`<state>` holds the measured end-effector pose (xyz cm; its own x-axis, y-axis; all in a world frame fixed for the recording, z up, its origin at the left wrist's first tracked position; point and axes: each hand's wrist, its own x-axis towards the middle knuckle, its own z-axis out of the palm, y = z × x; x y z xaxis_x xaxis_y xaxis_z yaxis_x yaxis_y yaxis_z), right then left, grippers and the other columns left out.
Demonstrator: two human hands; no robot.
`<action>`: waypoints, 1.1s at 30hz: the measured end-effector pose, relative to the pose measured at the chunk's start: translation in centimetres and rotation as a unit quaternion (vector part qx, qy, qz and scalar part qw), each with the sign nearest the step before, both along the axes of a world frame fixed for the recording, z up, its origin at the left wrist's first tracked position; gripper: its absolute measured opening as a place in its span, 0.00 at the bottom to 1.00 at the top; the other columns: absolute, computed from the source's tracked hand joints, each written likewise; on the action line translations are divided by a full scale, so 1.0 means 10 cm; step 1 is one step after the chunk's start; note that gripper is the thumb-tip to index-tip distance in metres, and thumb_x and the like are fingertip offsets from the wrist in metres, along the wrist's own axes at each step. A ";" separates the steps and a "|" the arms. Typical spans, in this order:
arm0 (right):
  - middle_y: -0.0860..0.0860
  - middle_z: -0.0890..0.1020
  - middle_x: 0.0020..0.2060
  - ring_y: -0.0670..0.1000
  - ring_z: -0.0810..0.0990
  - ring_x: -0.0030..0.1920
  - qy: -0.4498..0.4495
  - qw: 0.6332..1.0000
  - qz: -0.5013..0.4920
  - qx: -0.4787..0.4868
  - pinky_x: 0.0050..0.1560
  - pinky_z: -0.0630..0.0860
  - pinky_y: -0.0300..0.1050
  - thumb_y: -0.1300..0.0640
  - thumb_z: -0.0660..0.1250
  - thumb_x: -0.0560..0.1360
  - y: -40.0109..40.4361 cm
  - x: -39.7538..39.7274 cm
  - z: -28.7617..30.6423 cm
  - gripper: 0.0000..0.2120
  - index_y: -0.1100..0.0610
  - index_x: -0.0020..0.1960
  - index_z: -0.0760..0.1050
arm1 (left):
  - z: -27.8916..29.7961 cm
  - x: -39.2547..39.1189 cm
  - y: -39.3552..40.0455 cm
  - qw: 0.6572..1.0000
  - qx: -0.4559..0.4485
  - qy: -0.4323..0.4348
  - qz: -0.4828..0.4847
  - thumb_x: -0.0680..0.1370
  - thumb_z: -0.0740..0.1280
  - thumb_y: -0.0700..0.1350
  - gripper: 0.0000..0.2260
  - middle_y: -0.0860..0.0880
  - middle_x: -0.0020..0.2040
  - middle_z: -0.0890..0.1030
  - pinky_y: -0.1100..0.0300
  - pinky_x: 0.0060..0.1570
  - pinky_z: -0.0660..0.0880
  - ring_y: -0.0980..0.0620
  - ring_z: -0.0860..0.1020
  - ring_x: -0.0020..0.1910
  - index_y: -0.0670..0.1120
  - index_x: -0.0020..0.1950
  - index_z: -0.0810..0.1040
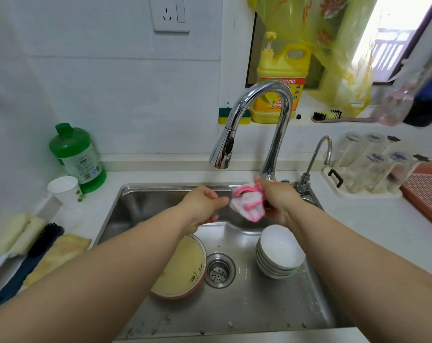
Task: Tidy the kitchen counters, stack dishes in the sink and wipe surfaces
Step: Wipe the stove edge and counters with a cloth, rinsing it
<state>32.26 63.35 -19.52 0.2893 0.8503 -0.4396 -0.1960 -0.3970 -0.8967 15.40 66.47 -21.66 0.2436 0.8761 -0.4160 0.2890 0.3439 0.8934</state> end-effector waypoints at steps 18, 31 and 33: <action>0.58 0.82 0.49 0.57 0.81 0.48 -0.246 0.925 0.290 -0.011 0.50 0.80 0.58 0.71 0.70 0.68 -0.16 0.09 0.00 0.22 0.55 0.58 0.72 | 0.11 -0.11 0.00 0.995 -0.036 -0.089 -0.019 0.80 0.63 0.43 0.06 0.47 0.39 0.83 0.61 0.39 0.79 0.54 0.81 0.33 0.43 0.52 0.78; 0.49 0.84 0.31 0.44 0.83 0.31 0.060 0.968 0.241 0.022 0.30 0.77 0.33 0.70 0.58 0.78 -0.22 -0.09 0.06 0.10 0.61 0.45 0.75 | 0.19 -0.03 -0.06 0.981 -0.062 -0.181 -0.037 0.82 0.57 0.40 0.12 0.42 0.53 0.81 0.48 0.49 0.78 0.44 0.80 0.49 0.47 0.65 0.72; 0.53 0.85 0.36 0.48 0.84 0.37 0.064 0.974 0.215 0.026 0.41 0.81 0.39 0.68 0.61 0.77 -0.19 -0.08 0.05 0.07 0.62 0.50 0.77 | 0.23 0.00 -0.09 0.977 -0.045 -0.199 -0.064 0.81 0.60 0.39 0.13 0.42 0.56 0.81 0.45 0.54 0.77 0.42 0.80 0.53 0.47 0.64 0.72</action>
